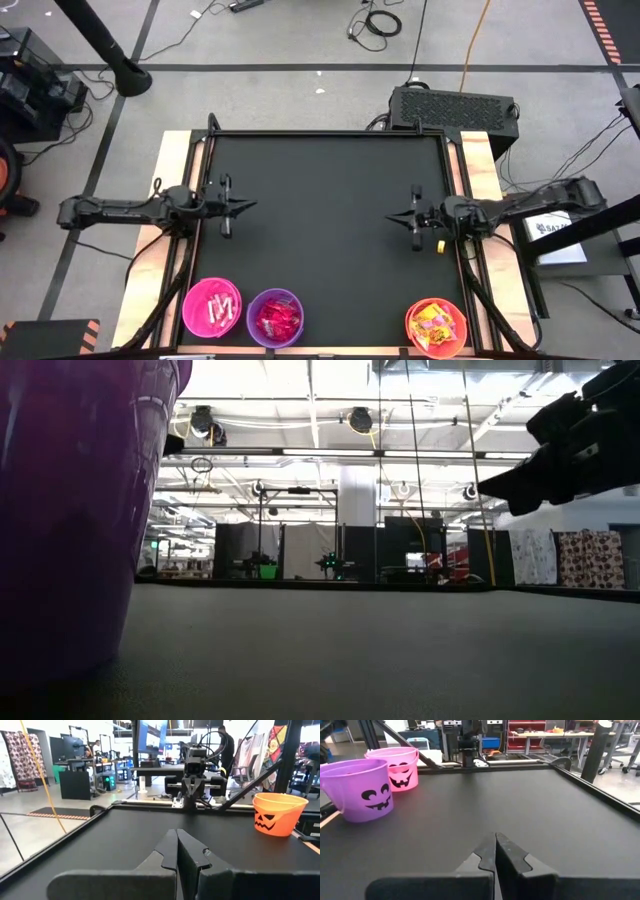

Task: Sort candy by brand, put in halloween buckets
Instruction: Return to Home Position

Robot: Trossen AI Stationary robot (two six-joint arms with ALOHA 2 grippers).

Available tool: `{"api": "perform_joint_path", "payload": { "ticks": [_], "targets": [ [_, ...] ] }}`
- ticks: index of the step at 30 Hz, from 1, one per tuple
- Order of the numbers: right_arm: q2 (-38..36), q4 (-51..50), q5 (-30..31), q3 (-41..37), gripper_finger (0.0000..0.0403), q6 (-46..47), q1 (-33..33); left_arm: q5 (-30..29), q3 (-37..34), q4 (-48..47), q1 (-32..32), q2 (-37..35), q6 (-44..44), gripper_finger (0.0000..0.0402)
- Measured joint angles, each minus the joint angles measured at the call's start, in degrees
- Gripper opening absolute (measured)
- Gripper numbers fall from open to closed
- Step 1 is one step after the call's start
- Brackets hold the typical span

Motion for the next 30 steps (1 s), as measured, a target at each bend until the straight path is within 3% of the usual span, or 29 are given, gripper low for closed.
{"api": "perform_joint_path", "payload": {
  "ticks": [7,17,23,30],
  "targets": [
    [-12.15,-11.25,-0.35,0.00,0.0000,2.10,0.00,-0.43,-0.02,-5.99,0.00,-6.39,-0.02,0.0001],
    [-22.44,-21.07,-3.19,0.02,0.0000,2.36,0.00,-0.85,-0.04,-11.83,0.00,-13.33,-0.95,0.0001],
    [-29.49,-24.88,-4.78,0.04,0.0000,2.08,0.01,0.57,-0.04,-16.58,0.00,-17.40,-1.07,0.0001],
    [-34.59,-25.42,-7.64,0.07,0.0000,-1.25,0.02,0.82,-0.09,-18.52,0.00,-17.43,-0.09,0.0001]
  ]
}}
